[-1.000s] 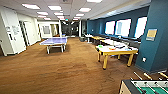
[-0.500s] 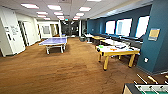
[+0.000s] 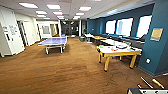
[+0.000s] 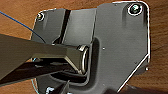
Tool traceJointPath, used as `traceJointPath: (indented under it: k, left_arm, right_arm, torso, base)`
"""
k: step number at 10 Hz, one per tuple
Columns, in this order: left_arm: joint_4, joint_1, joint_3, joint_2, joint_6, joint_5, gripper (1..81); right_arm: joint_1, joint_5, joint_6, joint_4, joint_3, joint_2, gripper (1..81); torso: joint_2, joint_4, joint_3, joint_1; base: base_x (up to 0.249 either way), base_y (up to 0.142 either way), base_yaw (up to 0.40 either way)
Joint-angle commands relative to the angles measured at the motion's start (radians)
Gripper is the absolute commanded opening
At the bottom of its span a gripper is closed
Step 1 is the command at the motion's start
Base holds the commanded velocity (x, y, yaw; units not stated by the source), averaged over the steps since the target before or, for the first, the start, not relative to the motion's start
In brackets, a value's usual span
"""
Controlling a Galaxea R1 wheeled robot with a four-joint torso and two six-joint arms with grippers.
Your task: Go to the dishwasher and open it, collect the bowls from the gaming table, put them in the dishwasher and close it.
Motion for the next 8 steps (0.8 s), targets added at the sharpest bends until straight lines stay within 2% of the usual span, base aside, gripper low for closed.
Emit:
traceJointPath:
  k: [1, 8]
  left_arm:
    - [0.004, -0.055, -0.001, -0.007, 0.008, 0.044, 81.1]
    - [0.002, -0.055, -0.001, -0.010, 0.008, 0.044, 81.1]
  right_arm:
    - [0.049, -0.047, -0.001, -0.006, 0.005, -0.002, 81.1]
    - [0.047, -0.047, -0.001, -0.006, 0.005, 0.001, 81.1]
  torso:
    - [0.000, 0.000, 0.000, 0.001]
    - [0.000, 0.000, 0.000, 0.001]
  base:
    - [0.150, 0.000, 0.000]
    - [0.150, 0.000, 0.000]
